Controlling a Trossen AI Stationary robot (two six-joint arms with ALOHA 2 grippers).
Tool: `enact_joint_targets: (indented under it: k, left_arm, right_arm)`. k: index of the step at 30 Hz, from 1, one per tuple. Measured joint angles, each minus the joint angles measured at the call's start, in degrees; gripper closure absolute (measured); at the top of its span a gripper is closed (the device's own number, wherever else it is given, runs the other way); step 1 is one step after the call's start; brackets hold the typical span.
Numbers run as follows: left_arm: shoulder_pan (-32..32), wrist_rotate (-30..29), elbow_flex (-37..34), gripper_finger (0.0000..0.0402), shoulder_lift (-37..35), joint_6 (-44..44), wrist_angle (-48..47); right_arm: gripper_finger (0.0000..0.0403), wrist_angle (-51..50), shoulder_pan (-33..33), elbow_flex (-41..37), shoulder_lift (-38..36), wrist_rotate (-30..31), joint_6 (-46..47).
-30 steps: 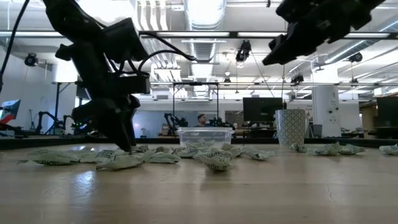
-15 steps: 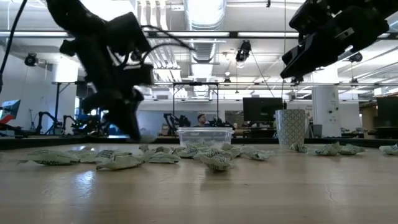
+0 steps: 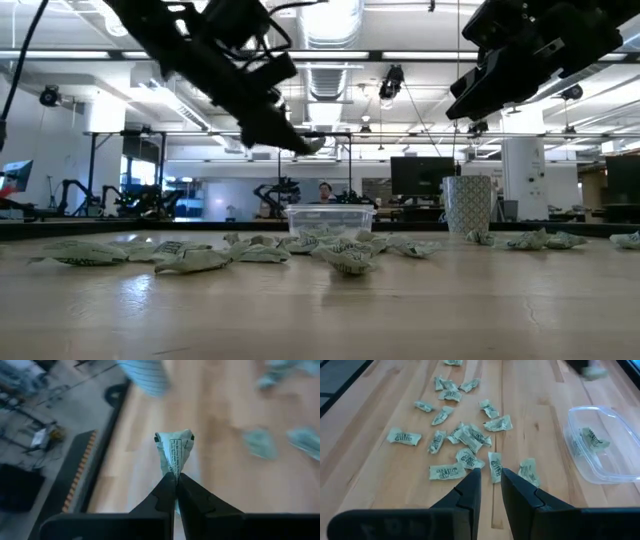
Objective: Pick and place Stevia / Truvia into bins
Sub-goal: Put the stevia packet into the transparent container
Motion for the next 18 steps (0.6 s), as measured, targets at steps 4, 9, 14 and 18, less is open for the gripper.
enact_joint_targets:
  k: [4,9,14,18]
  left_arm:
    - [4.7,1.3,3.3,0.0401,4.2,0.0,0.9]
    - [7.7,2.5,8.0,0.0394,10.8,0.1,-1.1]
    - [7.7,2.8,11.5,0.0339,14.4,1.3,-5.6]
    - [7.4,2.8,12.7,0.0288,13.4,0.7,-9.7]
  right_arm:
    - [0.0338,0.1,0.0,0.0,0.0,0.0,-0.1]
    - [0.0339,0.1,0.0,0.0,0.0,0.0,-0.4]
    - [0.0339,-0.1,0.0,-0.3,0.0,0.0,-0.8]
    - [0.0338,-0.1,0.0,-1.9,0.0,0.0,-0.6]
